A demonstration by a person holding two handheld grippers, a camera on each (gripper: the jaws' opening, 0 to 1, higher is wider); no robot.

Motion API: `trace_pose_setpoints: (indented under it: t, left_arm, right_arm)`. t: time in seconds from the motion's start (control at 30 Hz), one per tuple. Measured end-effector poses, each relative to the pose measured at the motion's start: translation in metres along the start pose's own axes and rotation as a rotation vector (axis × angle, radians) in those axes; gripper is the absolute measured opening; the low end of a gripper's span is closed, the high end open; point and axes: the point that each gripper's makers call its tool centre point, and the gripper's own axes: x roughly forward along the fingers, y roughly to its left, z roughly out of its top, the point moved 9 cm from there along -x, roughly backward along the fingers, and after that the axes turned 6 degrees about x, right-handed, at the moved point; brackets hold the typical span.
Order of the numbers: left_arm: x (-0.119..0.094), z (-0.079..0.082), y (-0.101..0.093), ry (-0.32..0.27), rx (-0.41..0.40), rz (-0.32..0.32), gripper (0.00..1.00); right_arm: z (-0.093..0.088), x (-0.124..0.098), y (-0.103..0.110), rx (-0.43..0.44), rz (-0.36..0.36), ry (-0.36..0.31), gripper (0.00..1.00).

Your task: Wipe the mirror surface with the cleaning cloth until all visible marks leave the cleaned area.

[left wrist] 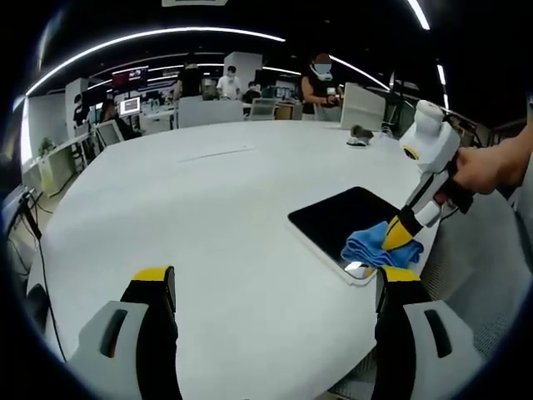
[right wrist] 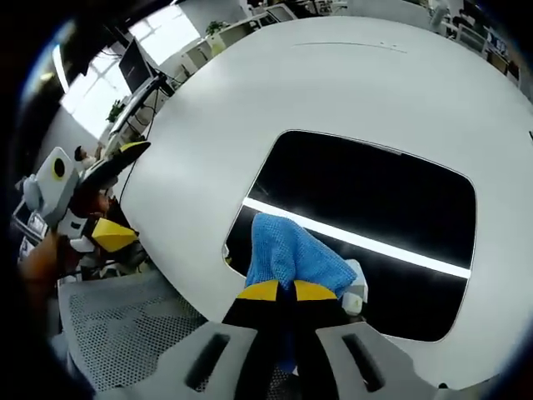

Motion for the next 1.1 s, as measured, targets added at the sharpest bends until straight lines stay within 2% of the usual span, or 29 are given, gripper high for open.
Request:
trace_pose_setpoints:
  t: [0.57,1.1]
  left_arm:
    - [-0.003,-0.003,0.0,-0.003,-0.006,0.02,0.99]
    - [0.001,-0.002,0.001,0.005,0.003,0.008,0.99]
  right_arm:
    - [0.001,-0.003,-0.008,0.008,0.012,0.009,0.0]
    - [-0.004,-0.015,-0.03,0.033,-0.014,0.004,0.0]
